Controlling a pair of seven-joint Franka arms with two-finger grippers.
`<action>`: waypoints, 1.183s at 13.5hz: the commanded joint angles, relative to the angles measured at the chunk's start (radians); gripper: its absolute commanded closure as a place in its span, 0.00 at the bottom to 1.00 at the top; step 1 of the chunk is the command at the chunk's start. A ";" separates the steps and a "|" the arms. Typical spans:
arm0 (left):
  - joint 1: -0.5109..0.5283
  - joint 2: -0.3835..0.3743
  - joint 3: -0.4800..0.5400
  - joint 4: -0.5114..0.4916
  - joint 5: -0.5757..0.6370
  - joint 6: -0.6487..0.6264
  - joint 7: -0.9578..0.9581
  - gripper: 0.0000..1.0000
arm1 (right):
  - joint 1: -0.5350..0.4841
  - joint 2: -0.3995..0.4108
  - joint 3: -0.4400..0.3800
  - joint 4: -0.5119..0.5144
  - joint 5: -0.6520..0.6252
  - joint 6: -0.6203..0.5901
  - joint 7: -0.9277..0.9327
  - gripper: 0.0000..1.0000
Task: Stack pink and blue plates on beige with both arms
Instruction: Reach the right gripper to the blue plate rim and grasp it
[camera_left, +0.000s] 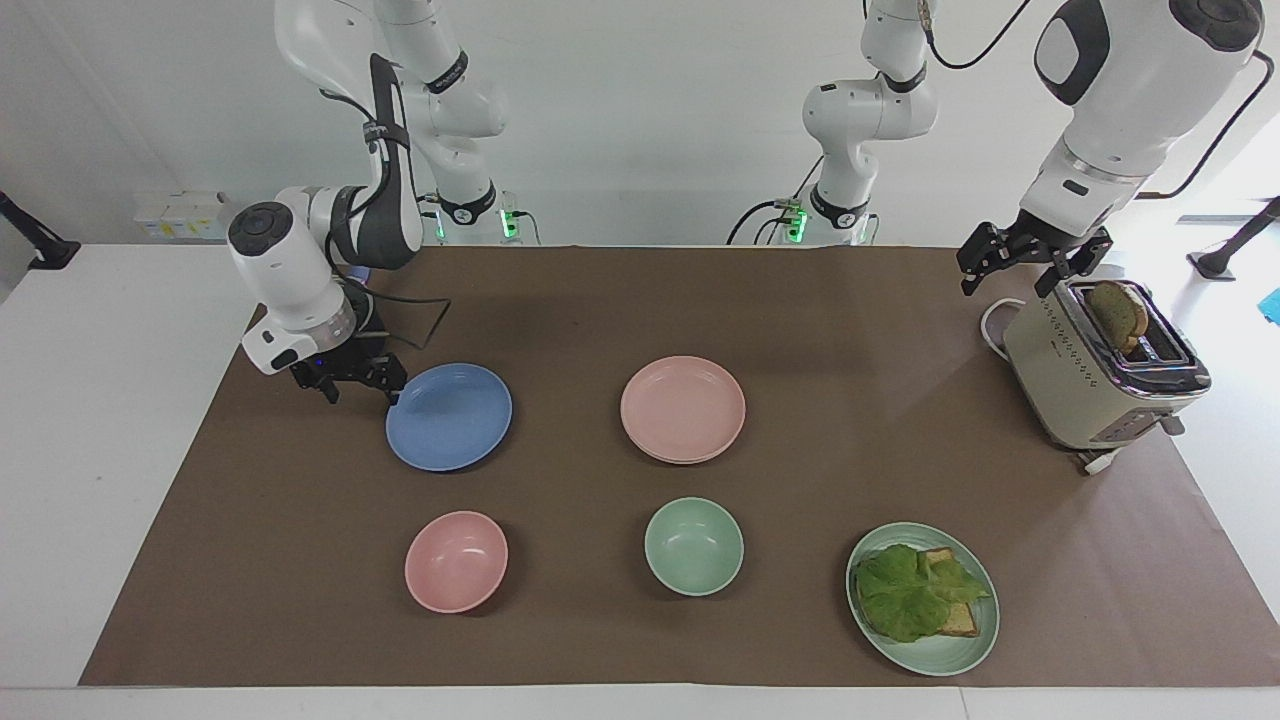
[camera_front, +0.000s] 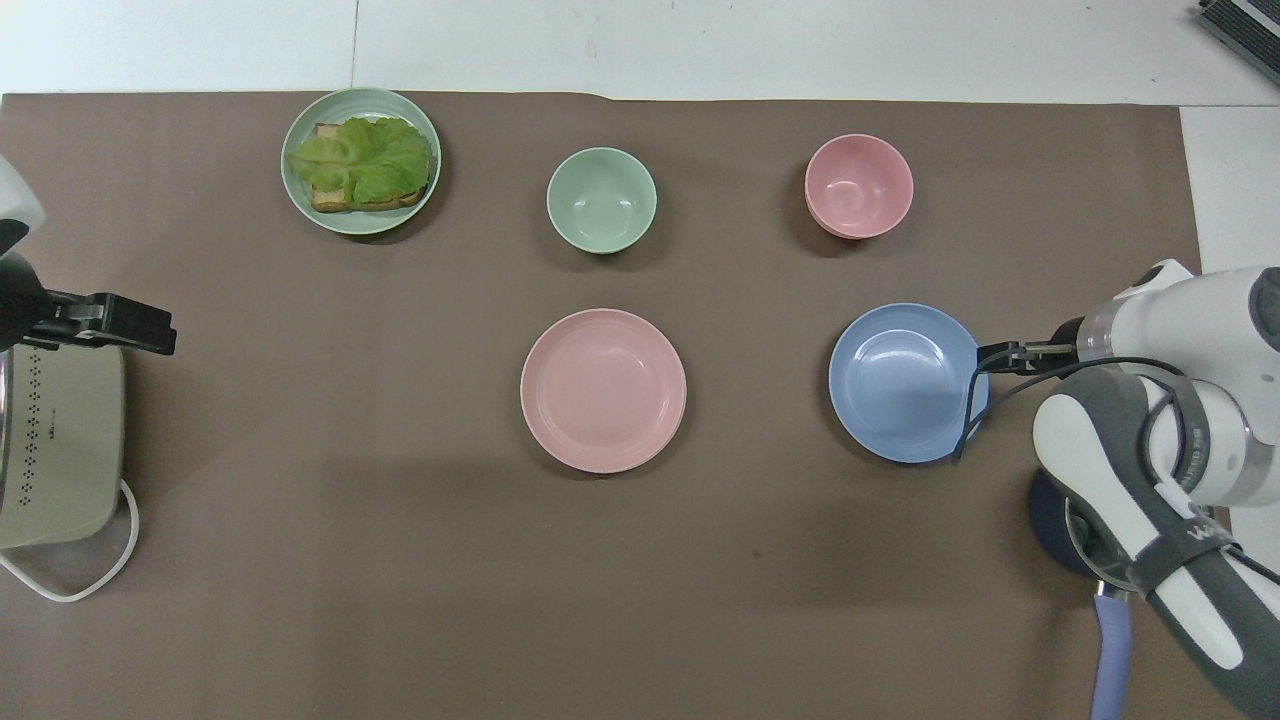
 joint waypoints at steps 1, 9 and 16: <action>0.005 -0.003 -0.004 0.004 0.013 -0.011 0.011 0.00 | 0.003 0.029 0.004 -0.005 0.053 0.044 -0.044 0.00; 0.005 -0.003 -0.004 0.004 0.013 -0.011 0.011 0.00 | -0.016 0.090 0.002 -0.013 0.260 0.078 -0.262 0.06; 0.005 -0.003 -0.004 0.004 0.013 -0.011 0.013 0.00 | -0.020 0.092 0.002 -0.019 0.298 0.066 -0.271 1.00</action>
